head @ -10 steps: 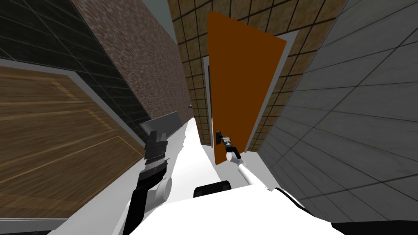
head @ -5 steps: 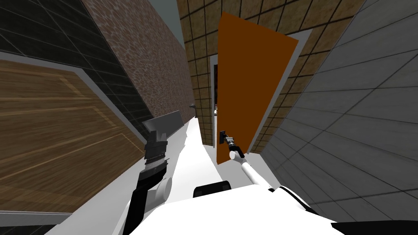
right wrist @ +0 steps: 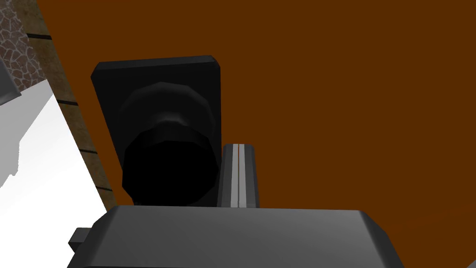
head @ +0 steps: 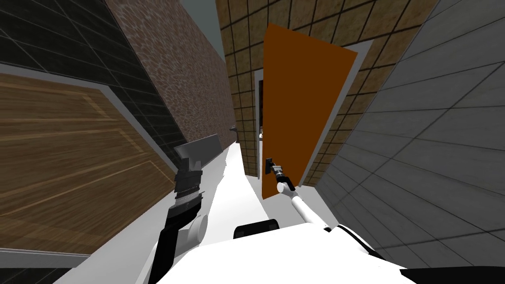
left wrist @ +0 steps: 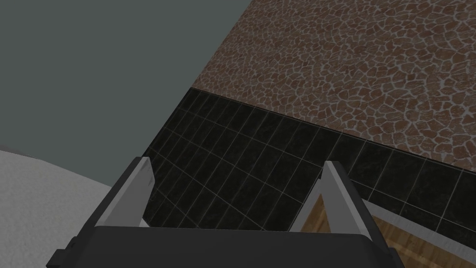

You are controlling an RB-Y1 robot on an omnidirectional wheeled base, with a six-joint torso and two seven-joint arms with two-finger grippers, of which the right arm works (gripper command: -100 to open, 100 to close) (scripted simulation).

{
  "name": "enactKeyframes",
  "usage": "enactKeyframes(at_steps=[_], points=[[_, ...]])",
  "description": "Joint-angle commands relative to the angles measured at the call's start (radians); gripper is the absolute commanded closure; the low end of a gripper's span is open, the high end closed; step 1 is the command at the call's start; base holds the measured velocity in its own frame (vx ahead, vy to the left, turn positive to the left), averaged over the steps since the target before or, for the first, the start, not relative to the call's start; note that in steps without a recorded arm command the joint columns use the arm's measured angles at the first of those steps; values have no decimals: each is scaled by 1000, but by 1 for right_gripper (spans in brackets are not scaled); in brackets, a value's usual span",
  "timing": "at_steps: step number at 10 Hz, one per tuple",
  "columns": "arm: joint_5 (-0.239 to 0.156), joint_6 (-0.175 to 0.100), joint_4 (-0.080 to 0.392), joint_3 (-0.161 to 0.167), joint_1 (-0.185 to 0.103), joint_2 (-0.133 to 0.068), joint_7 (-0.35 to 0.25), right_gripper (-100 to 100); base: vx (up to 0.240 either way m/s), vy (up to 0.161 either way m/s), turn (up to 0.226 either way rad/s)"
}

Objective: Pull the door open

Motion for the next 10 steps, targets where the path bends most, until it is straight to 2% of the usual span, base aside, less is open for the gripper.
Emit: enactKeyframes(at_steps=[1,3,4,9,10], points=[[8,5,-21,34,9,0,-5,-100,-10,13,-230],[15,9,-38,63,17,-1,-10,-100,-8,-2,-173],[15,9,-38,63,17,-1,-10,-100,-10,-17,-14],[38,23,-96,158,42,-1,-24,-100,-29,-22,-108],[38,23,-96,158,42,-1,-24,-100,-36,-33,-39]])
